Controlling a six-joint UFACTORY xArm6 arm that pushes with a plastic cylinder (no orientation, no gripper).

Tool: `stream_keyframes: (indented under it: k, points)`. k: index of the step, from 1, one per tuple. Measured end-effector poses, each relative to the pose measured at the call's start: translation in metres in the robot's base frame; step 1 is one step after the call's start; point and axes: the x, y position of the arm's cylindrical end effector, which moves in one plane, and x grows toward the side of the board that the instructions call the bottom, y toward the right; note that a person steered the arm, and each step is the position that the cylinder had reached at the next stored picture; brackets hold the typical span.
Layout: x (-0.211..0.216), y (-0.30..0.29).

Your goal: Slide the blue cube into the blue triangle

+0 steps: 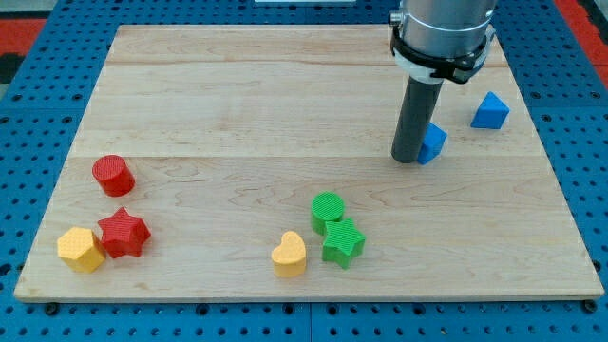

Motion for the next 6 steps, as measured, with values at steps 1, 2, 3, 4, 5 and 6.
stream_keyframes:
  k: [1, 2, 3, 4, 5, 6]
  points:
    - [-0.010, 0.009]
    - [-0.023, 0.033]
    - [-0.029, 0.062]
    - [-0.023, 0.082]
    - [-0.006, 0.083]
    - [-0.002, 0.099]
